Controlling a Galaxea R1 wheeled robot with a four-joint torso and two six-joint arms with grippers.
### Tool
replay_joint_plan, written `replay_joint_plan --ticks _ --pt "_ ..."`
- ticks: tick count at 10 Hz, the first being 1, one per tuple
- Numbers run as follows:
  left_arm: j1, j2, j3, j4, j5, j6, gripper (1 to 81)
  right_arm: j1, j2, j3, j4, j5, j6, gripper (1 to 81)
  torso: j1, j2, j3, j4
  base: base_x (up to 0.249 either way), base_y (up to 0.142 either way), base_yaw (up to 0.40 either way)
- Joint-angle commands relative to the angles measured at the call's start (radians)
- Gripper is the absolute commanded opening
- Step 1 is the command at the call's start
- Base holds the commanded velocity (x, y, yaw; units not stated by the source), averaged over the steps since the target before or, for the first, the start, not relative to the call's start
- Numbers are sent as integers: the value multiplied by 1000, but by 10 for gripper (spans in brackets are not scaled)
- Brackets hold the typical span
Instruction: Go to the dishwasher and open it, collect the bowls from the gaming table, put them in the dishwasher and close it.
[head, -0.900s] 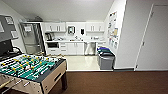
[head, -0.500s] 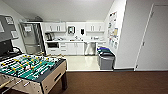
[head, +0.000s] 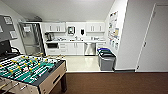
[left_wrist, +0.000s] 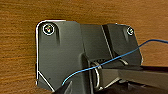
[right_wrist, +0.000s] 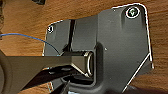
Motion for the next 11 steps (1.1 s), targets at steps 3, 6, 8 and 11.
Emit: replay_joint_plan --ticks 3,6,8,11 --pt "-50 -12 7 10 54 8 811 43 -18 10 -11 -51 -4 811 0 0 0 0 117 0 0" --pt "-50 -11 7 11 52 8 811 46 -22 17 -8 -51 -2 811 0 0 0 0 125 0 0" --pt "-50 -11 7 11 52 8 811 47 -24 20 -11 -51 -2 811 0 0 0 0 135 0 0" --pt "-50 -8 10 11 52 8 811 47 -26 21 -13 -53 -4 811 0 0 0 0 136 0 0"
